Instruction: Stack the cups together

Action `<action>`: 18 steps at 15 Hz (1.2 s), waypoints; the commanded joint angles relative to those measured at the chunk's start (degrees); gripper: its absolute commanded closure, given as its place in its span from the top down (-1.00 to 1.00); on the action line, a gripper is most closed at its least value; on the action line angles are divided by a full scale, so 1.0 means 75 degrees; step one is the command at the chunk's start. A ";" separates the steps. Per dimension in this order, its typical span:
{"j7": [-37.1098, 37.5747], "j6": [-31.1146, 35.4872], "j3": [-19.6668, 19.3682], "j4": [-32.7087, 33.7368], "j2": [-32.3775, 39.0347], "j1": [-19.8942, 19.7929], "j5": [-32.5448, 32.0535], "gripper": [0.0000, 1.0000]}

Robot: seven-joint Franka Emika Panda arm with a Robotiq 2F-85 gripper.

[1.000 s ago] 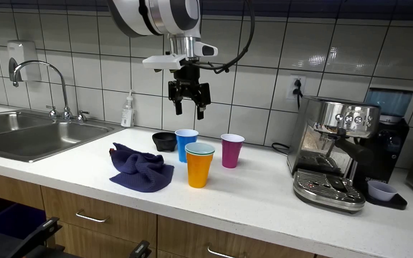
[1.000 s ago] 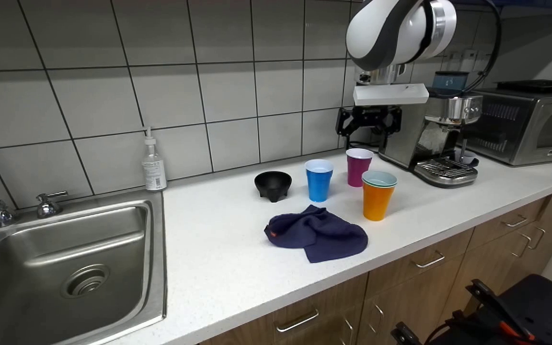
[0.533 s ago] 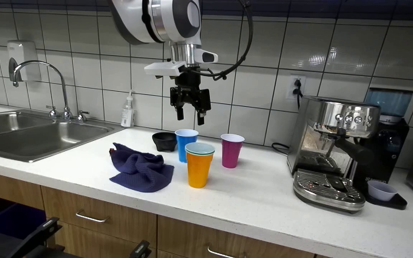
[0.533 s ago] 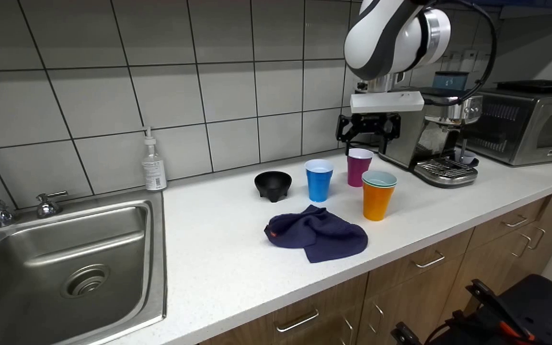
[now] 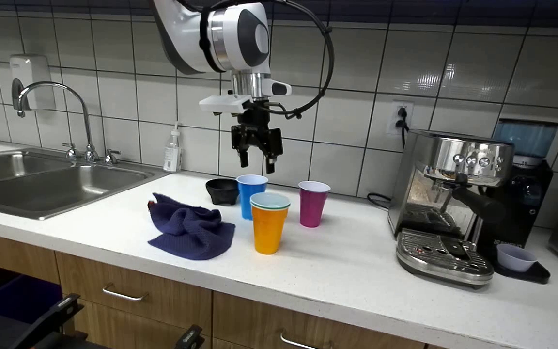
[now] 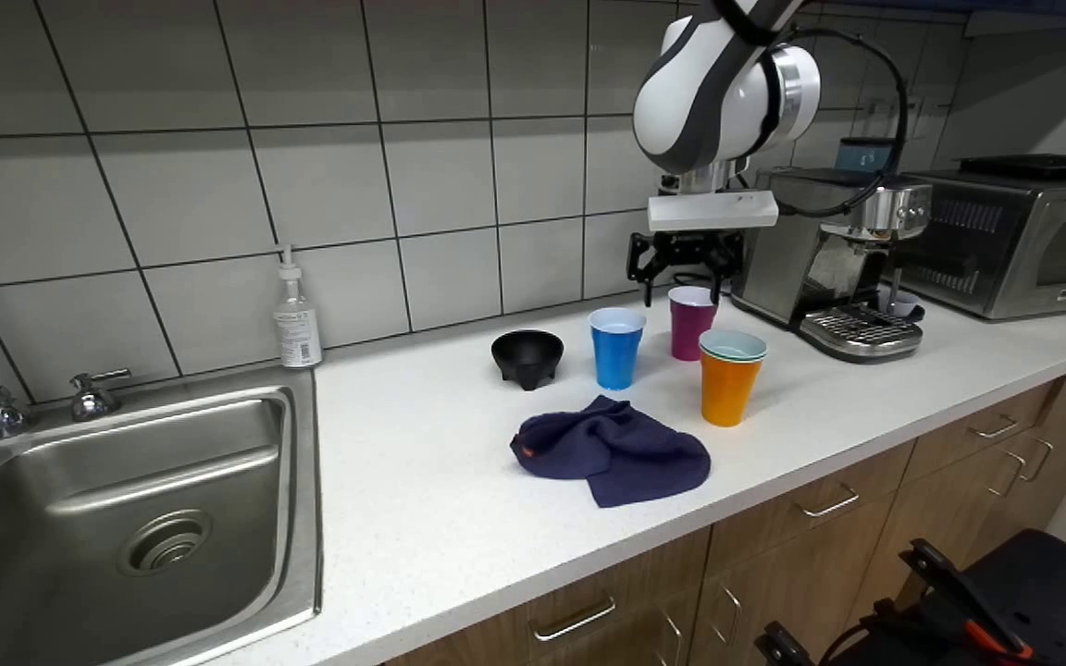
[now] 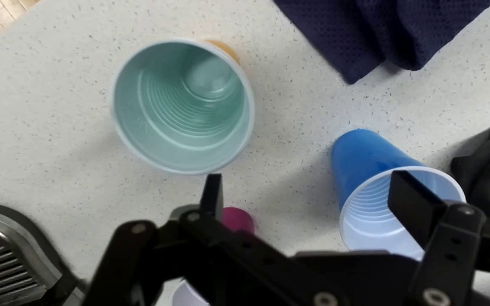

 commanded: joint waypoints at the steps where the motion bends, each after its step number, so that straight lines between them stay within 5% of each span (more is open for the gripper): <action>1: 0.0220 -0.0082 -0.0215 0.0699 0.0573 0.0226 -0.0085 1.00; 18: -0.0092 -0.0550 -0.0417 0.2673 0.2408 0.0451 0.0511 1.00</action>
